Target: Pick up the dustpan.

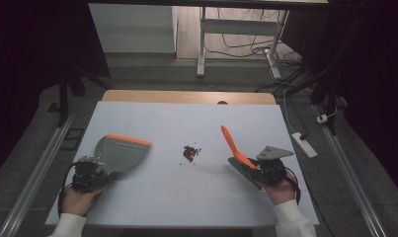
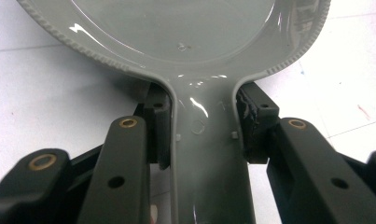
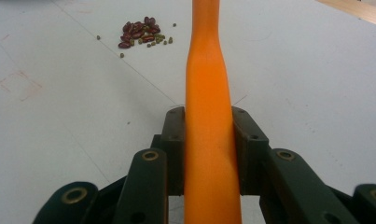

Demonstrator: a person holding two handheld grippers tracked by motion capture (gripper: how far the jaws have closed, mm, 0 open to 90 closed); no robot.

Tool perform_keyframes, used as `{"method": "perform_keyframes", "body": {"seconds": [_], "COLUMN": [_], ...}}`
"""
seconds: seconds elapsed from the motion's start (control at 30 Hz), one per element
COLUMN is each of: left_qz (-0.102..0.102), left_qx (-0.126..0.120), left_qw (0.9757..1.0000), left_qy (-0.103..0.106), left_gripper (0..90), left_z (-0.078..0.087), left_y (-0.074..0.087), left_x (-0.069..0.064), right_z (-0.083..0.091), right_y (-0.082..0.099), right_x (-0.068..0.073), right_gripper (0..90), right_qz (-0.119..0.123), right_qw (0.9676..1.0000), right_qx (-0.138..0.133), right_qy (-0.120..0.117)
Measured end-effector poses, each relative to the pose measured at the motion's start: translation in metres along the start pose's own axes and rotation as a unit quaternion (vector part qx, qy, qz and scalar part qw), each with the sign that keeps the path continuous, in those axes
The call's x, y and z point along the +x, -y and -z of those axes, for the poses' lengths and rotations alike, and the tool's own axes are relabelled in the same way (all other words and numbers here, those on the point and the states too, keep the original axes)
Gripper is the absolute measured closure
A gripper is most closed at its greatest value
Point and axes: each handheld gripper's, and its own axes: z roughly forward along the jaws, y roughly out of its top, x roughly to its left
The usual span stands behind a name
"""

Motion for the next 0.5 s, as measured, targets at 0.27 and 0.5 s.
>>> {"method": "perform_keyframes", "body": {"seconds": [0.27,0.5], "left_qz": [-0.006,-0.016], "left_qx": [-0.047,-0.072], "left_qw": [0.9988,0.997], "left_qy": [0.012,0.026], "left_gripper": [61.9,61.9], "left_z": [0.01,0.014], "left_y": [0.001,-0.001], "left_x": [0.004,0.01], "right_z": [0.002,0.004], "right_y": [-0.001,0.001], "right_x": [0.002,0.003], "right_gripper": [69.5,69.6], "right_qz": [0.005,0.006], "right_qw": [1.0,0.9999], "right_qx": [-0.007,-0.009], "right_qy": [0.003,0.01]}}
